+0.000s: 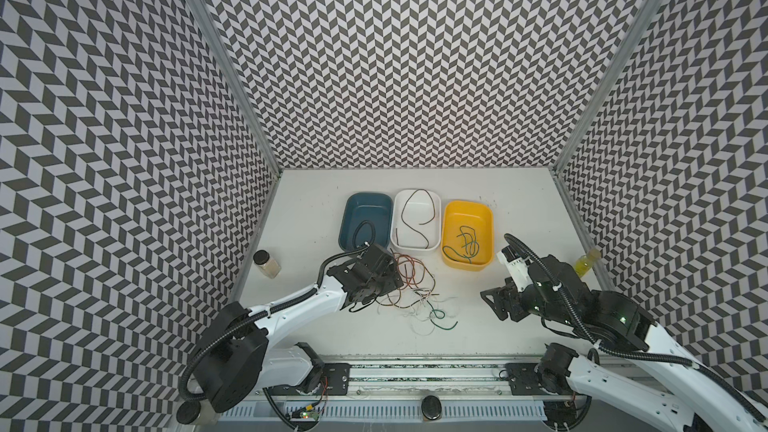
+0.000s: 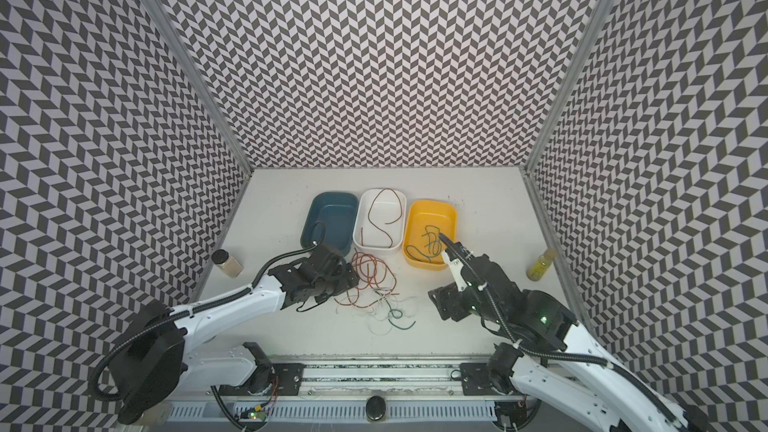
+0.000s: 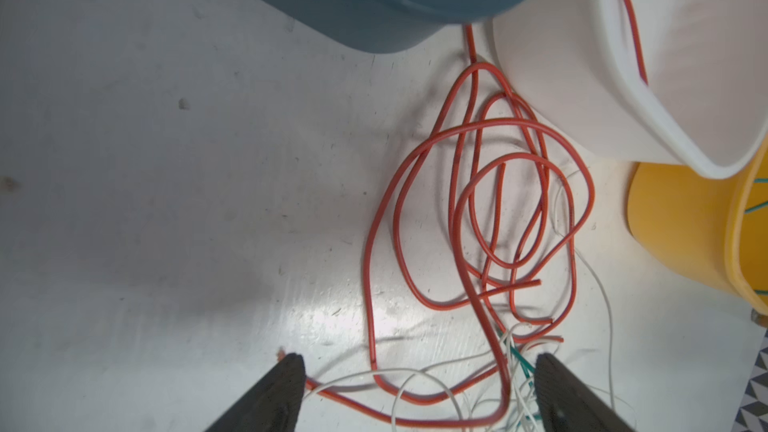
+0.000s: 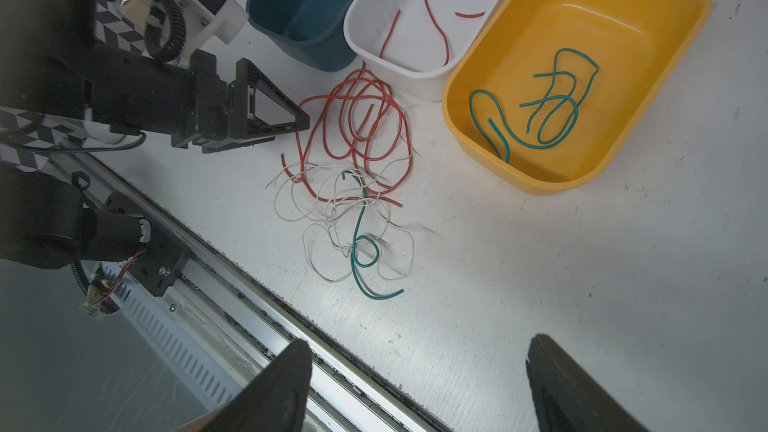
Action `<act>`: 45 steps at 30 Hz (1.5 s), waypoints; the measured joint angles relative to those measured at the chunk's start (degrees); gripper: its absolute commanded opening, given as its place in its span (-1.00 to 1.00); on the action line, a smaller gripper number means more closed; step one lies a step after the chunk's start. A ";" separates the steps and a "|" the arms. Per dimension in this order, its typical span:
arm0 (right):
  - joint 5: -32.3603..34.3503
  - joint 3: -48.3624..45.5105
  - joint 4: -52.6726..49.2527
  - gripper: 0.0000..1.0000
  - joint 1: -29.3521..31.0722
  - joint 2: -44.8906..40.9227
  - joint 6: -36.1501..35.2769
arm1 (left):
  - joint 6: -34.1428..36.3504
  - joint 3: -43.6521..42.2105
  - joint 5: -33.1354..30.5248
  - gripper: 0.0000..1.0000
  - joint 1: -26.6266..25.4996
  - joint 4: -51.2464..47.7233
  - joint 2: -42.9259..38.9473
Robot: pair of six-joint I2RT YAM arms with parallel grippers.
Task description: Untangle the cables
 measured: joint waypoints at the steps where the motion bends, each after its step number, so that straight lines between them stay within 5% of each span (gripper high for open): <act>1: 0.39 0.28 -0.50 0.63 0.00 -0.42 -0.28 | 0.00 0.11 0.13 0.52 -0.02 0.48 1.05; 15: 1.03 -0.04 -0.57 0.63 0.02 -1.40 -2.16 | 1.03 3.72 -1.14 -1.00 -0.35 2.01 3.91; 28: 0.35 -0.79 -0.26 0.64 0.02 -2.12 -2.58 | 2.10 7.19 -1.62 -1.00 -0.39 -4.35 -2.56; 36: -0.50 -0.92 0.15 0.63 0.02 -1.73 -2.64 | 4.85 22.34 -3.80 -1.00 -1.11 -13.86 -10.84; 45: -1.11 -0.94 0.61 0.63 0.02 -1.66 -2.89 | 7.78 34.99 -4.35 -1.00 -2.03 -23.87 -10.56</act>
